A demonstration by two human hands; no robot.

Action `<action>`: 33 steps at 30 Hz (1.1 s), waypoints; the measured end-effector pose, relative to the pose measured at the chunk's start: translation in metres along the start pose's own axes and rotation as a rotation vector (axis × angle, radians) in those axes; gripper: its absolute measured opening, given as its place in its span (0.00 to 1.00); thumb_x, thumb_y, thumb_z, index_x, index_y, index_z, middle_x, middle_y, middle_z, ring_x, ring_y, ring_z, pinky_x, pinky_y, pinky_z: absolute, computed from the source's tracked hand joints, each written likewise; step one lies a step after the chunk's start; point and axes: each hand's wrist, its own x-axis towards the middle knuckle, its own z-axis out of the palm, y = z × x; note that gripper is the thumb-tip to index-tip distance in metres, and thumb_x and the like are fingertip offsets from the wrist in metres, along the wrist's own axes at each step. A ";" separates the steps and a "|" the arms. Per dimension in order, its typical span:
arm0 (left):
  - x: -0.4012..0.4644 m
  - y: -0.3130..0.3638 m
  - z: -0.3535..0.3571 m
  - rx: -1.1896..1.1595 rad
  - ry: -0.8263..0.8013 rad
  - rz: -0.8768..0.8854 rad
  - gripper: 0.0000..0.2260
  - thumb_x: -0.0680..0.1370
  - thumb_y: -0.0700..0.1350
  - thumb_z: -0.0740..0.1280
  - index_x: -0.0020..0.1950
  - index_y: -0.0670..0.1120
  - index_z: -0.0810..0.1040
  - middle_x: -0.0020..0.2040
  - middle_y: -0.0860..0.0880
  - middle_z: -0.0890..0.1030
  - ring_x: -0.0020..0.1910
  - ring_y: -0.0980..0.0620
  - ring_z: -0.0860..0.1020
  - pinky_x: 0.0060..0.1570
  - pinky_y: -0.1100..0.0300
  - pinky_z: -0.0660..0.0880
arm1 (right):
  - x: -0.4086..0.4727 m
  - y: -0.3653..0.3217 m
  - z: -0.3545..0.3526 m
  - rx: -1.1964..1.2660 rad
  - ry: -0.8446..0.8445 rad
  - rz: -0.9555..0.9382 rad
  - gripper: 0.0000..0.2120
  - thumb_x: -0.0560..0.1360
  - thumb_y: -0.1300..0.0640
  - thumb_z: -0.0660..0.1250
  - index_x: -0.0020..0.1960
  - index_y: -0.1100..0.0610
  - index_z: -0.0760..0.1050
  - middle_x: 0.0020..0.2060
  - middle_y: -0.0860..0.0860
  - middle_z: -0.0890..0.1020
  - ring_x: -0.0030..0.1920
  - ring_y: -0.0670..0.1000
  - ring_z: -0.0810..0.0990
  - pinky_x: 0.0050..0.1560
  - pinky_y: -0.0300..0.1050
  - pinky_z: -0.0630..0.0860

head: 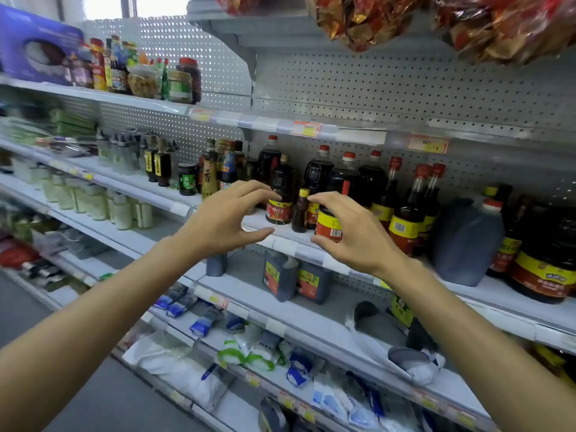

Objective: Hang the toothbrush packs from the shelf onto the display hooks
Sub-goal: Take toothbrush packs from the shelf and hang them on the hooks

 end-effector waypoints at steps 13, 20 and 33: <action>-0.055 -0.094 0.000 0.087 -0.025 -0.164 0.24 0.76 0.58 0.70 0.69 0.51 0.73 0.67 0.53 0.74 0.66 0.52 0.73 0.61 0.52 0.75 | 0.076 -0.021 0.095 0.095 -0.077 -0.088 0.30 0.74 0.49 0.71 0.73 0.52 0.67 0.69 0.48 0.73 0.70 0.50 0.71 0.67 0.50 0.72; -0.095 -0.192 -0.006 0.080 -0.065 -0.187 0.24 0.76 0.57 0.70 0.69 0.51 0.73 0.66 0.51 0.75 0.66 0.50 0.73 0.61 0.51 0.75 | 0.145 -0.067 0.167 0.117 -0.055 -0.116 0.29 0.73 0.51 0.72 0.71 0.50 0.68 0.68 0.48 0.74 0.69 0.49 0.71 0.67 0.47 0.70; -0.171 -0.327 -0.019 0.097 -0.083 -0.250 0.24 0.76 0.58 0.69 0.69 0.52 0.73 0.65 0.52 0.76 0.64 0.51 0.74 0.58 0.52 0.76 | 0.244 -0.137 0.281 0.164 -0.146 -0.167 0.30 0.74 0.48 0.72 0.72 0.52 0.68 0.69 0.50 0.74 0.68 0.52 0.71 0.66 0.54 0.73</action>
